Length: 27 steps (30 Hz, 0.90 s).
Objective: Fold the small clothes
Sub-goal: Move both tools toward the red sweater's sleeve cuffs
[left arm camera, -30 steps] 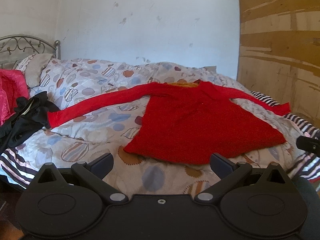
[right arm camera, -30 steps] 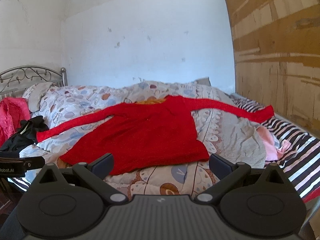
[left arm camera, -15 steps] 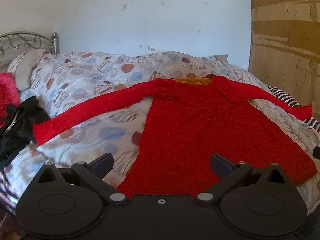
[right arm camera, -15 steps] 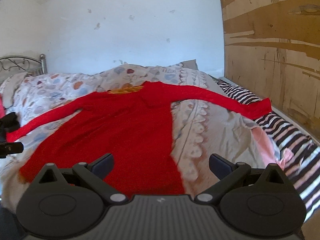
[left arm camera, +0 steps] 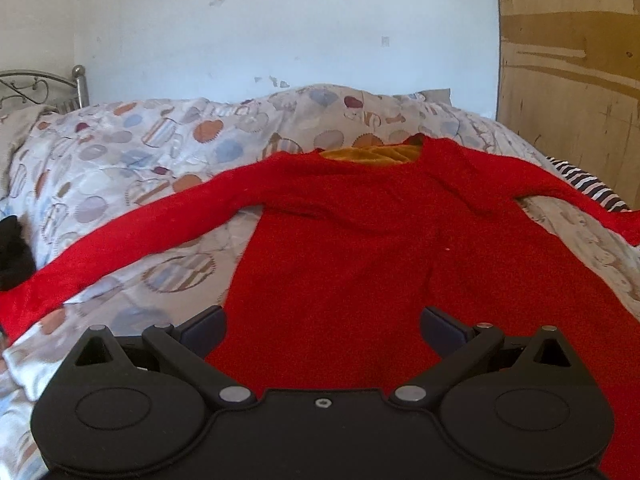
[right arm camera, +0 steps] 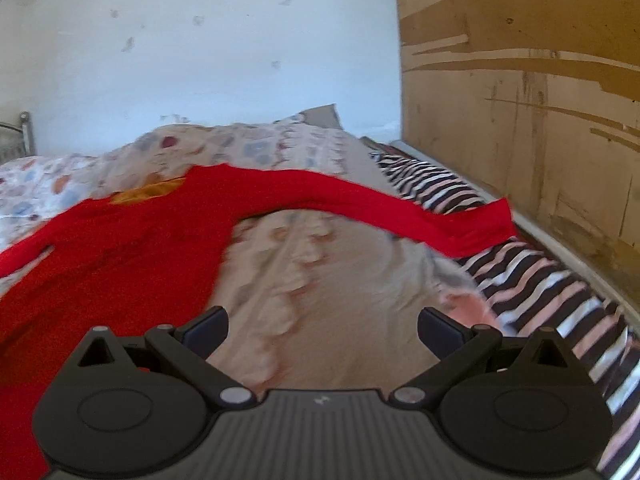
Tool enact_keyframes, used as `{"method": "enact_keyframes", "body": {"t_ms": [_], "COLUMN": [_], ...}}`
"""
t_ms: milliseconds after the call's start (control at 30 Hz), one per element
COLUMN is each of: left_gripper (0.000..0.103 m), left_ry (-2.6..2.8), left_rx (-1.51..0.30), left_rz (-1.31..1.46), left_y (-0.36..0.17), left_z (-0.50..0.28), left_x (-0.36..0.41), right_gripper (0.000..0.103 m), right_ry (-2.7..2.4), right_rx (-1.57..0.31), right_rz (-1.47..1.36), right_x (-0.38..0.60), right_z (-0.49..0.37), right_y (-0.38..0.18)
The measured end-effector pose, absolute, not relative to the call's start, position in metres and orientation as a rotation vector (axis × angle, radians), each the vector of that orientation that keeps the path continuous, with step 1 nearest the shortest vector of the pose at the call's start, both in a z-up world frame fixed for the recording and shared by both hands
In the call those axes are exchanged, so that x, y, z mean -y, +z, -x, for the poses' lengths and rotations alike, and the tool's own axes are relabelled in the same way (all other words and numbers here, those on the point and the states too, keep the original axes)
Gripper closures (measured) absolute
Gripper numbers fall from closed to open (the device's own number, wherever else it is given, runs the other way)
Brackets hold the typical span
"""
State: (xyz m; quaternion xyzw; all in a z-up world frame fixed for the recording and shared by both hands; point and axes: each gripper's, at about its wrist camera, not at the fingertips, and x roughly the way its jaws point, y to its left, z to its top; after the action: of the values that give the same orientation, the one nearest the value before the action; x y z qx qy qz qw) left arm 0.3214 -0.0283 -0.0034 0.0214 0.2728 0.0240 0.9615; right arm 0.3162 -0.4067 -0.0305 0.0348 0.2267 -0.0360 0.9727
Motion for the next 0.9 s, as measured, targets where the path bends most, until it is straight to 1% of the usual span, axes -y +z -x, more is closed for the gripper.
{"method": "enact_keyframes", "body": {"t_ms": [67,233,400,533,567,600,667,700,733,800,833,867,900], "left_gripper": [0.001,0.001,0.001,0.001,0.001,0.001,0.000,0.000,0.000,0.000,0.000,0.000,0.000], "left_ry": [0.054,0.060,0.057,0.046,0.045,0.045,0.045,0.046,0.046,0.046,0.046,0.045,0.045], "left_rx": [-0.559,-0.572,-0.587,-0.553,-0.548,-0.545,-0.540,-0.540,-0.539,-0.538,-0.537,-0.536,-0.536], "left_rz": [-0.039,-0.001,0.007,-0.001,0.001,0.004,0.006,0.003,0.002,0.002,0.002,0.003,0.004], "left_y": [-0.011,-0.029,-0.047,-0.055,-0.057,-0.058,-0.059,-0.060,-0.060,-0.061,-0.061,-0.062,-0.062], "left_z": [-0.335,-0.356,-0.361,-0.357,-0.355,-0.355,-0.354,-0.354,-0.354,-0.354,-0.354,-0.353,-0.353], "left_x": [0.030,0.029,0.027,0.026,0.025,0.025,0.025,0.025,0.026,0.025,0.025,0.025,0.025], "right_gripper": [0.000,0.000,0.000,0.000,0.003,0.010,0.019,0.028,0.034,0.070,0.077,0.087,0.092], "right_ry": [-0.085,-0.142,-0.224,-0.309,-0.322,-0.337,-0.378,-0.392,-0.403,-0.422,-0.433,-0.443,-0.449], "right_rx": [-0.440,-0.434,-0.459,-0.481,-0.478,-0.473,-0.453,-0.440,-0.432,-0.433,-0.441,-0.445,-0.443], "right_rz": [-0.070,-0.176,-0.288,-0.420,-0.452,-0.466,-0.472,-0.472,-0.473,-0.490,-0.510,-0.520,-0.526], "right_x": [0.426,0.487,0.546,0.590,0.599,0.607,0.613,0.616,0.618,0.619,0.622,0.622,0.622], "right_z": [-0.334,-0.380,-0.424,-0.456,-0.462,-0.465,-0.476,-0.479,-0.482,-0.486,-0.488,-0.488,-0.487], "right_y": [-0.035,-0.042,-0.053,-0.067,-0.071,-0.074,-0.078,-0.079,-0.080,-0.082,-0.084,-0.085,-0.085]}}
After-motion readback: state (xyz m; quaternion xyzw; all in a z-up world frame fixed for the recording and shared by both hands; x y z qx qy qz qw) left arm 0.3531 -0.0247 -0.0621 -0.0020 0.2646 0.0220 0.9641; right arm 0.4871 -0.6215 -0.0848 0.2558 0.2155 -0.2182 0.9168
